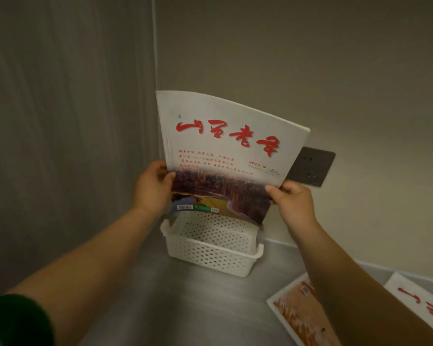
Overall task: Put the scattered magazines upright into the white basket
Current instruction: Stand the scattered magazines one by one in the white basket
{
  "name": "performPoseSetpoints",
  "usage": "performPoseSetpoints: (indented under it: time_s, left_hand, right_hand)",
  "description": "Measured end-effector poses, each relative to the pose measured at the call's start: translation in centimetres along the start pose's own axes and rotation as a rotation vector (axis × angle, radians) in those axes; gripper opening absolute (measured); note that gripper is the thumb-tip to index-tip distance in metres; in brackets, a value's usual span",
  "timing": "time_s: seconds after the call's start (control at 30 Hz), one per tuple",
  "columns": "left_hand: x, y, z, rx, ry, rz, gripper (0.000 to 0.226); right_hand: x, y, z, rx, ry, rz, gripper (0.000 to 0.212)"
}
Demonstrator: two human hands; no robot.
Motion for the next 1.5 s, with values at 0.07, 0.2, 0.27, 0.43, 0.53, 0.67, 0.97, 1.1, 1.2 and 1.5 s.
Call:
performPoseSetpoints:
  time_s: [0.07,0.2,0.27,0.43,0.53,0.67,0.97,1.1,1.2,1.5]
  left_hand:
    - [-1.4,-1.0,-0.2,0.023,-0.019,0.031,0.017]
    - [-2.9,-3.6,-1.3,0.007,-0.054,0.127,0.01]
    - [-3.4,-4.8,-2.0,-0.051,-0.087,0.163,0.009]
    - [-4.8,-7.3,-3.6,-0.17,-0.094,0.191,0.018]
    - [-5.6,-8.6,-4.5,-0.223,-0.122,0.194,0.019]
    - [-6.4,-9.8,-5.6,-0.253,-0.132,0.188,0.017]
    - [-8.4,-10.5,-7.0,-0.339,-0.111,0.209,0.014]
    - [-7.3,-10.5,-6.7,-0.345,-0.154,0.227,0.026]
    - [-5.0,-9.9,-5.5,-0.238,-0.14,0.272,0.032]
    - [9.0,-4.6,-5.4,-0.143,-0.323,0.096,0.013]
  right_hand:
    - [-1.7,1.2,-0.8,-0.021,-0.004,-0.036,0.022]
    - [-4.1,4.1,-1.6,0.055,-0.022,-0.081,0.024]
    - [-4.8,5.7,-1.7,0.08,-0.029,-0.116,0.024]
    - [-5.8,9.3,-2.3,0.169,-0.021,-0.172,0.02]
    - [-6.7,10.7,-2.7,0.32,-0.024,-0.21,0.02]
    - [-7.8,11.9,-2.8,0.422,-0.019,-0.224,0.02]
    - [-8.0,13.6,-2.7,0.406,0.13,-0.228,0.015]
    - [-6.9,12.7,-2.5,0.394,0.084,-0.242,0.022]
    - [-4.8,11.7,-1.7,0.427,0.079,-0.243,0.033]
    - [9.2,9.5,4.5,0.572,-0.084,-0.317,0.022]
Point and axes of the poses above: each hand's wrist, its own x-axis away from the middle knuckle, its own z-axis out of the back of the hand, y = z × x, the point moved 3 cm from there along -x, towards the middle knuckle, and after that the axes turned 11 degrees about -y, right-handed, at the moved point
